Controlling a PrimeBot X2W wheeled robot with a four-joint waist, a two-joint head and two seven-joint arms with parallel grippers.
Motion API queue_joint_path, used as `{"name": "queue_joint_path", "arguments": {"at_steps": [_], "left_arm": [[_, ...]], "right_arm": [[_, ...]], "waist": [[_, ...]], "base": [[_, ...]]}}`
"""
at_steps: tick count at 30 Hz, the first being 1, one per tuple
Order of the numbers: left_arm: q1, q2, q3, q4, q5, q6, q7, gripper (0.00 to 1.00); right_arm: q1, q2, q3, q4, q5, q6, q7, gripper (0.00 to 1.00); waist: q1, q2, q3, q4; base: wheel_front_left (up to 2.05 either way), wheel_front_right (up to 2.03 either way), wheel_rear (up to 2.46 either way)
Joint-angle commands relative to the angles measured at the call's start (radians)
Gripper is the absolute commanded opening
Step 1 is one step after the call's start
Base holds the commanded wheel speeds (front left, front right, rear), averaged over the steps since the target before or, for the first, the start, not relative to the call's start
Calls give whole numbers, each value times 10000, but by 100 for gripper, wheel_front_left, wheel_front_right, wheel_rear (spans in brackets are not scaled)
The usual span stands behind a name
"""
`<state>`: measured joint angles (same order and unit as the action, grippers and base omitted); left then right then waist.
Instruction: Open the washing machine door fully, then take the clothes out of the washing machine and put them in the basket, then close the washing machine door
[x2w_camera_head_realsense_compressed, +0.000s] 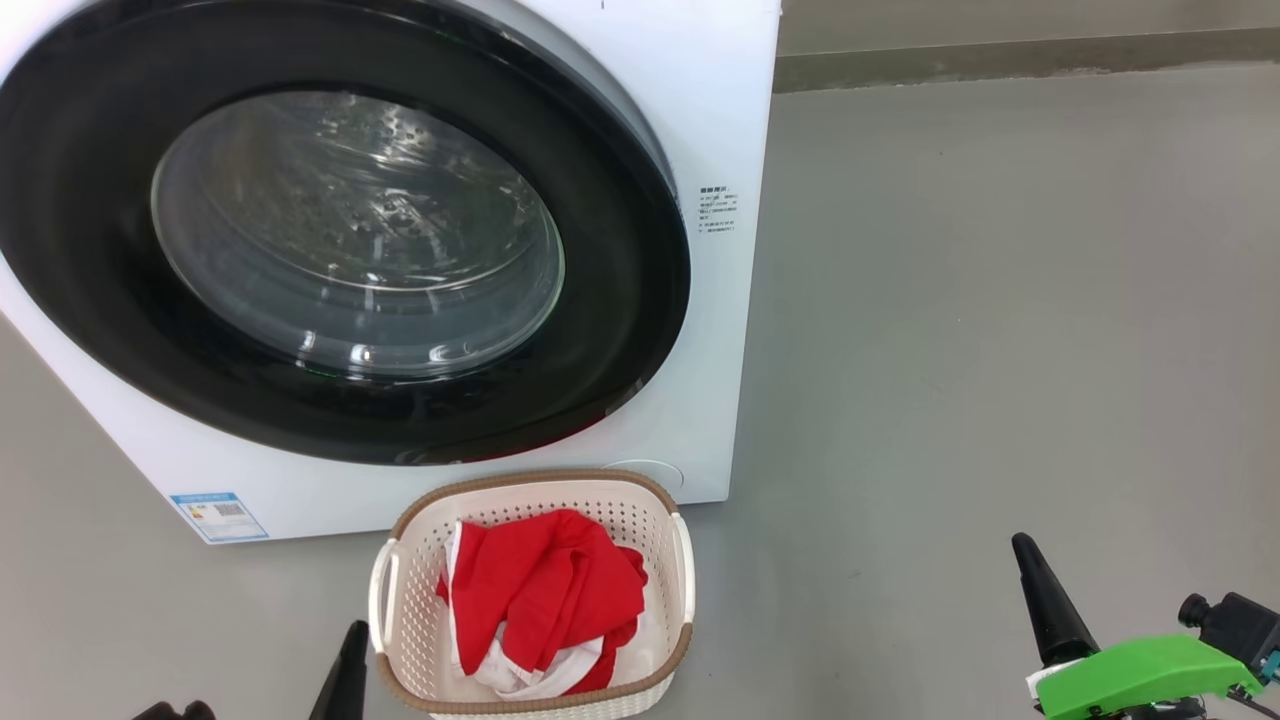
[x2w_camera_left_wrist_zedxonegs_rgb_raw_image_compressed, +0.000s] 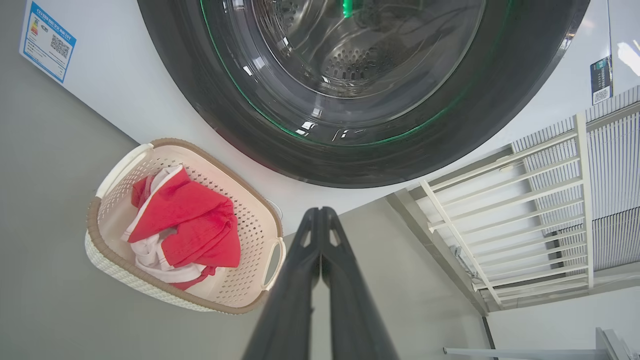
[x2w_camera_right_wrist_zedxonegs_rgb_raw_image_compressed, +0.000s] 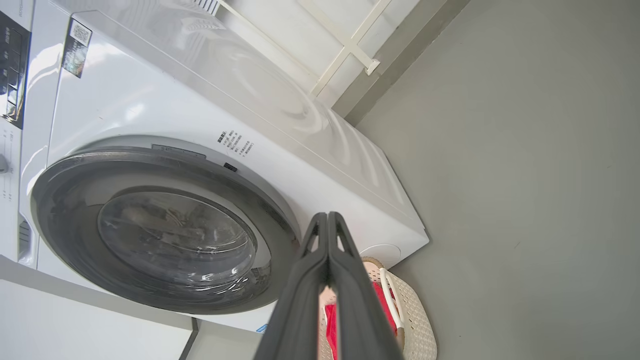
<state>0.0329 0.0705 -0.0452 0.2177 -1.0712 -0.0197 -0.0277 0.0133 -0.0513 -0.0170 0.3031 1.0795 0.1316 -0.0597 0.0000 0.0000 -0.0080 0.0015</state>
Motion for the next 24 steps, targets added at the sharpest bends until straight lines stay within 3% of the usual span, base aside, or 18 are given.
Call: {"name": "queue_joint_path", "arguments": {"at_steps": [1,24], "left_arm": [[-474,61,308,-180,-290,-148,62,0],[-890,-19,832,23,-2615,-580,626,0]], "right_arm": [[-562,-136,52,-318,319,-5,71,0],[-843,-156,-287,-443,2650,-7,720,0]], "waist": [[0,0,3,0],[0,0,52,-7]], "base": [[0,0,0],[0,0,0]]}}
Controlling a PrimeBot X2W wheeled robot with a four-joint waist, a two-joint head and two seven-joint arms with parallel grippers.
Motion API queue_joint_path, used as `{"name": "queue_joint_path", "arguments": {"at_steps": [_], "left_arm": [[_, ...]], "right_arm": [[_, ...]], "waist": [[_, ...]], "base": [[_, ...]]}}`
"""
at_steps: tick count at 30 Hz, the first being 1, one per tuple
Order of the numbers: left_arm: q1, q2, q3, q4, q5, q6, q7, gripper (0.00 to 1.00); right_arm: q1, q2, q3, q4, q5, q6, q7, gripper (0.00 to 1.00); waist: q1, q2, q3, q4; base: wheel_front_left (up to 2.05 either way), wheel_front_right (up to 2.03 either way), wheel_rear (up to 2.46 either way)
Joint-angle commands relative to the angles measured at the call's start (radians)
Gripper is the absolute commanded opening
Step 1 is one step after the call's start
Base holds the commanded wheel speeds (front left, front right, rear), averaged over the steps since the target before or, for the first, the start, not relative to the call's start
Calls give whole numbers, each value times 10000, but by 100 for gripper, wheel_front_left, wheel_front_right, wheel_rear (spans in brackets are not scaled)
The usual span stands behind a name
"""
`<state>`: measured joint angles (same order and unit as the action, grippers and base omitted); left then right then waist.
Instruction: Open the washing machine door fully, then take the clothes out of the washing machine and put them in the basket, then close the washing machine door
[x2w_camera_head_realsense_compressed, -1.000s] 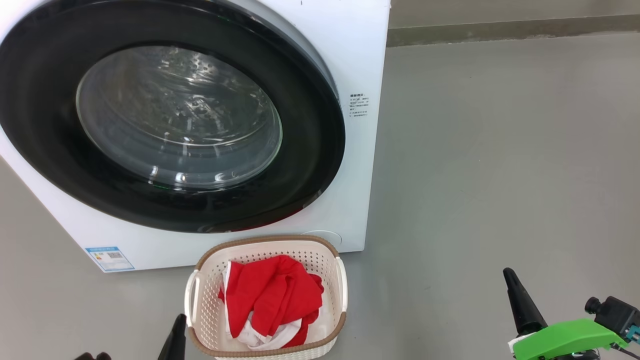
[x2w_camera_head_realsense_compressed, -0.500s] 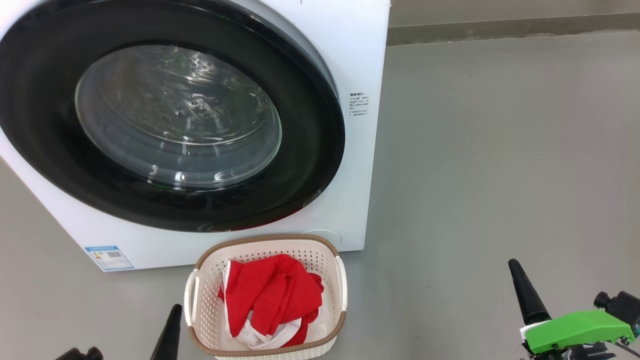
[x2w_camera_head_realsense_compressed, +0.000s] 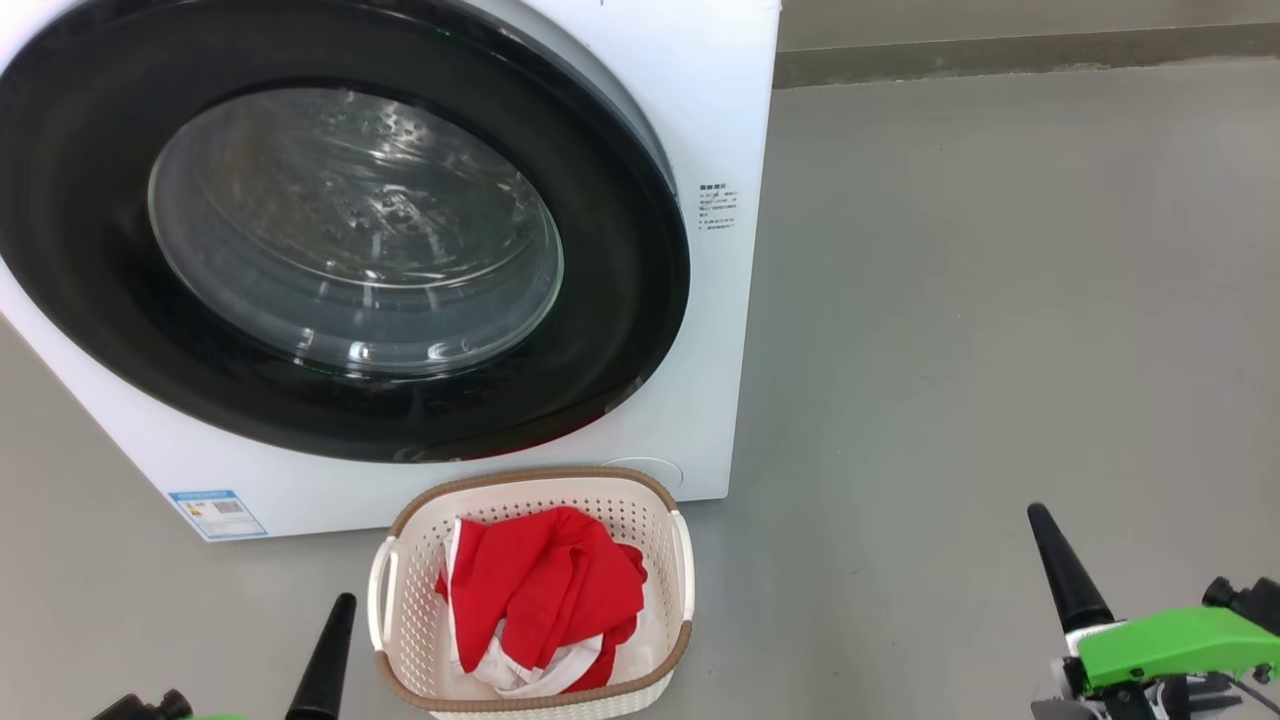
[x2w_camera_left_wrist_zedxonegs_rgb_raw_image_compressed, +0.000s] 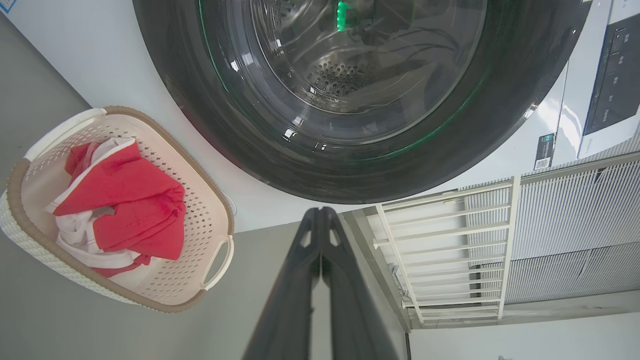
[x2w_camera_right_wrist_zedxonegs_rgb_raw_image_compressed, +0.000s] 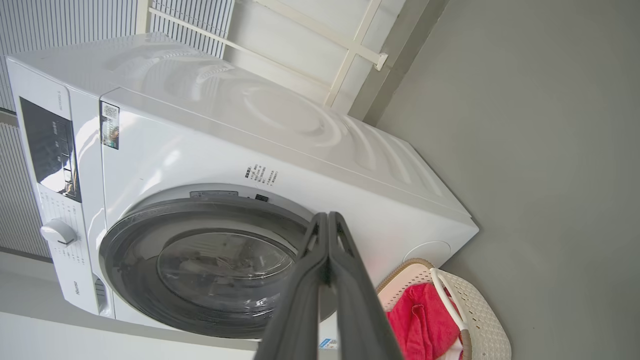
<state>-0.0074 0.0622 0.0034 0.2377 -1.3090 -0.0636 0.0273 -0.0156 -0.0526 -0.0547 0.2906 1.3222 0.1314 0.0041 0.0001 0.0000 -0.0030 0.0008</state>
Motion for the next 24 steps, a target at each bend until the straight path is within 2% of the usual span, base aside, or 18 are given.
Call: {"name": "queue_joint_path", "arguments": {"at_steps": [1,24], "left_arm": [[-505,60,371,-167,-343,-161,101,0],[-960,-33,953,56,-2874,-632,725,0]], "right_arm": [[-567,-143,75,-324,328,-5,111,0],[-876,-152,-315,-461,2858,-7,836,0]], "waist": [[-1,0,4,0],[-1,0,57,-7]], "base": [[0,0,0],[0,0,0]]}}
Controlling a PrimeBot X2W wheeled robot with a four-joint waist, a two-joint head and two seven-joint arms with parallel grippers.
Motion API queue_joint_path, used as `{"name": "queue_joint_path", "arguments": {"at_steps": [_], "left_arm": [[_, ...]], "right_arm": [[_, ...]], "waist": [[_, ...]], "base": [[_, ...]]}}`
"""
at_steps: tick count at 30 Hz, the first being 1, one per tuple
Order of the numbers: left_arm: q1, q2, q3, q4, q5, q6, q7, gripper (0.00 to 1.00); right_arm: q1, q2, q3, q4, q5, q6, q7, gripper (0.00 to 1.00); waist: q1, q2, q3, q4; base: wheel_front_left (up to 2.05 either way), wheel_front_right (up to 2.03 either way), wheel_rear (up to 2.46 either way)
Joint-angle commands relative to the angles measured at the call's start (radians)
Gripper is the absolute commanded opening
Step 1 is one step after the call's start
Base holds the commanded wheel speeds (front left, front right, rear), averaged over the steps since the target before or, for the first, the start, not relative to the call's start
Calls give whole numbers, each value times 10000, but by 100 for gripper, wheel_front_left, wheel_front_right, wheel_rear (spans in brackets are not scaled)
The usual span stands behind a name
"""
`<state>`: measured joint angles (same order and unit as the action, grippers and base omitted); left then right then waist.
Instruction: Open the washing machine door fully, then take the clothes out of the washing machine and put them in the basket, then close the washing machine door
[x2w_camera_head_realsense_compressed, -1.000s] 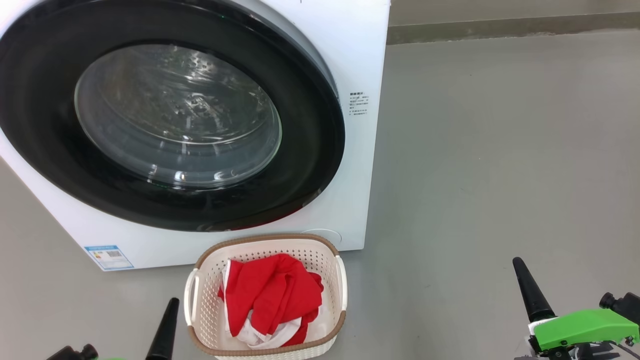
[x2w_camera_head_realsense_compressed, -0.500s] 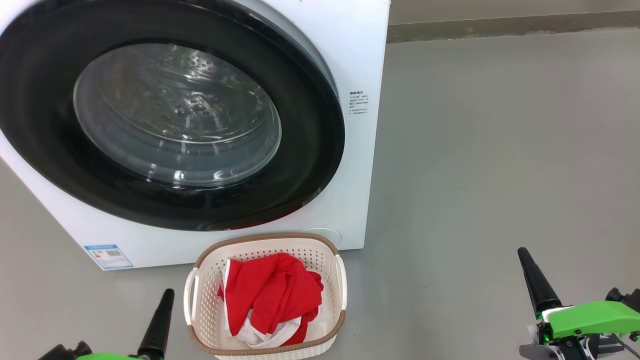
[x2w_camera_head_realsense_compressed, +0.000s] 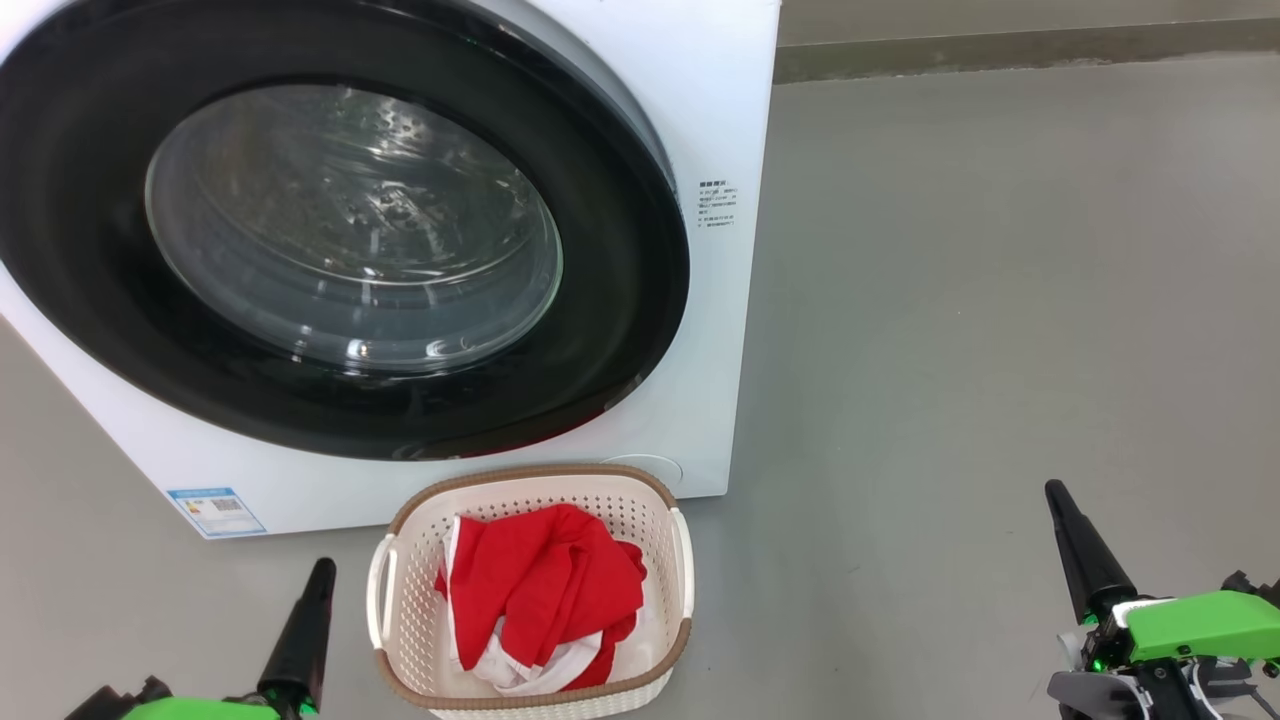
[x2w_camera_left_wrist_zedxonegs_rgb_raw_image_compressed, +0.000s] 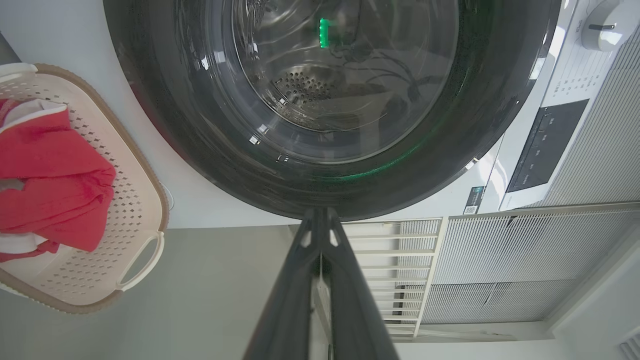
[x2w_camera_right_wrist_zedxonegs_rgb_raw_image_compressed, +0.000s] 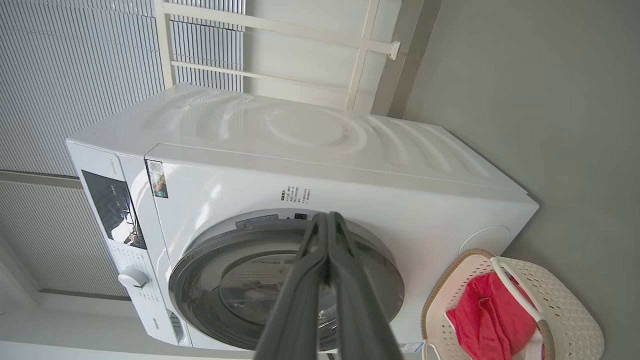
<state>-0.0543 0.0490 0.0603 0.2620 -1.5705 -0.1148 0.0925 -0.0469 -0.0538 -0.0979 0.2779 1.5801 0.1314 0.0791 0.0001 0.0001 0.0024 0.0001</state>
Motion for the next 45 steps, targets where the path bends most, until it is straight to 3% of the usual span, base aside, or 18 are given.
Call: {"name": "queue_joint_path", "arguments": {"at_steps": [1,45], "left_arm": [[-510,95,408,-178,-364,-140,99,0],[-533,55,484,-169,-422,-159,166,0]], "right_arm": [[-575,-141,99,-340,384,-7,117,0],[-597,-65,-24,-339,396,-7,233,0]], "waist": [[-1,-1,4,0],[-1,-1,7,-1]], "base": [[0,0,0],[0,0,0]]}}
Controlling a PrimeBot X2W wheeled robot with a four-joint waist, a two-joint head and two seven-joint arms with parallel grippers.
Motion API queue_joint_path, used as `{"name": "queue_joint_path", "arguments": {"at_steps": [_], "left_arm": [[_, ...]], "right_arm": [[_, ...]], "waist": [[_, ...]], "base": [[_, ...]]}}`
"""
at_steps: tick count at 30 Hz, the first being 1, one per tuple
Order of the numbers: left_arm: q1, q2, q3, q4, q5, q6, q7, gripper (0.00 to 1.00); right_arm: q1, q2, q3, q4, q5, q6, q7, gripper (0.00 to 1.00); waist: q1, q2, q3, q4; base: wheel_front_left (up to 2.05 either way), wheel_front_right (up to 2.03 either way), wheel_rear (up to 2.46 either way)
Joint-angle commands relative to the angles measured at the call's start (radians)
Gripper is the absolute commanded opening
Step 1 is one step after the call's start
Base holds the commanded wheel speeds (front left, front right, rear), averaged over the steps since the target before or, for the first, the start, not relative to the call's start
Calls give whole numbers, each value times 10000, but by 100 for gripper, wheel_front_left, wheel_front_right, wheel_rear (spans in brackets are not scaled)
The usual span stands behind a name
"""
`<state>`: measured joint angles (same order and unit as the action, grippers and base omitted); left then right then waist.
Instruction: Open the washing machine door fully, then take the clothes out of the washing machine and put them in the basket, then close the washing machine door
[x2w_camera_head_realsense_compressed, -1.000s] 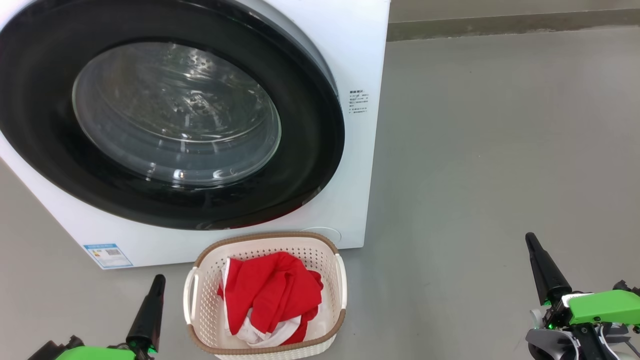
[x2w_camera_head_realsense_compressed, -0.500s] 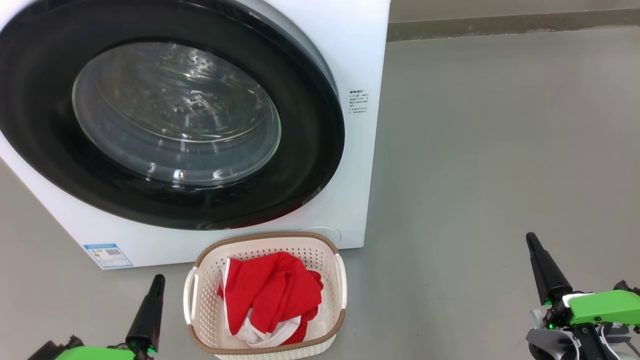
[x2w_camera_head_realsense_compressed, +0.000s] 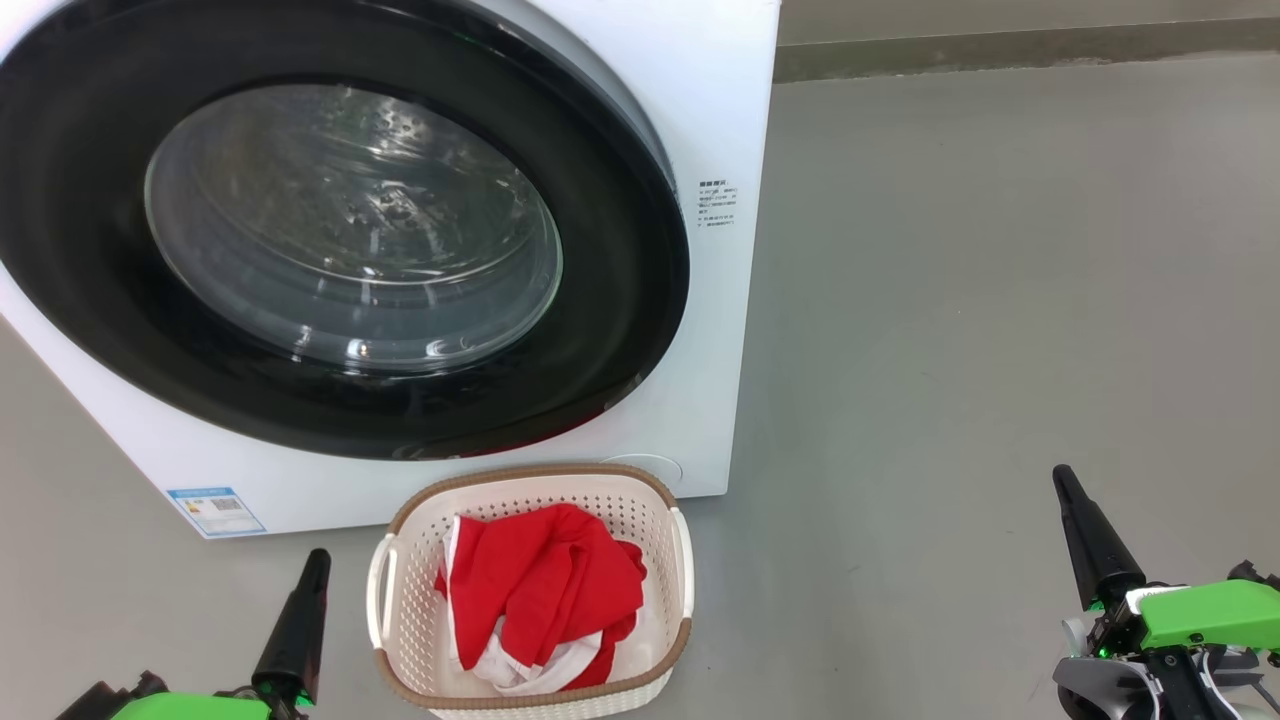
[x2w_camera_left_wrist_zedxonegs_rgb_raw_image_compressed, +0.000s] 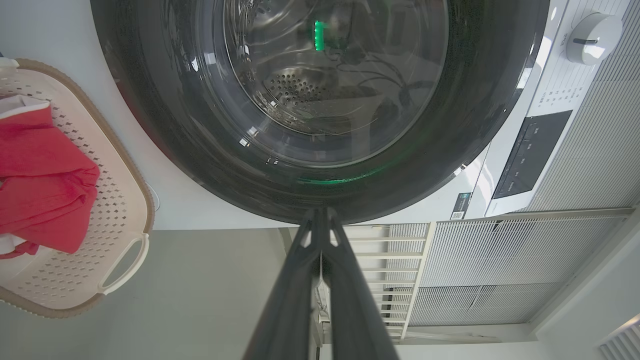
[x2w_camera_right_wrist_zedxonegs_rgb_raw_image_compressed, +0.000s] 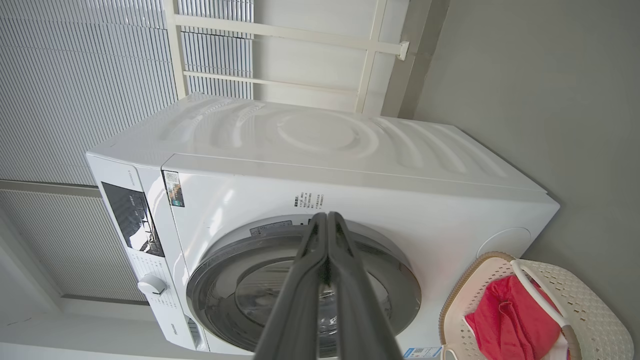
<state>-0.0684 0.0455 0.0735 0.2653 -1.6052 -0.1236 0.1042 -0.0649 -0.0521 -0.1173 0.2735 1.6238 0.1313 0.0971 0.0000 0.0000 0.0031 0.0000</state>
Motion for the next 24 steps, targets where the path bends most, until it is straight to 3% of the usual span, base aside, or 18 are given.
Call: {"name": "queue_joint_path", "arguments": {"at_steps": [1,24], "left_arm": [[-392,89,352,-202,-75,-71,49,0],[-393,77,370,-202,-60,-71,64,0]], "right_arm": [[-418,-82,169,-295,-41,-6,53,0],[-421,-54,129,-293,-74,-6,85,0]], "waist": [[0,0,0,0],[0,0,0,0]], "base": [[0,0,0],[0,0,0]]}}
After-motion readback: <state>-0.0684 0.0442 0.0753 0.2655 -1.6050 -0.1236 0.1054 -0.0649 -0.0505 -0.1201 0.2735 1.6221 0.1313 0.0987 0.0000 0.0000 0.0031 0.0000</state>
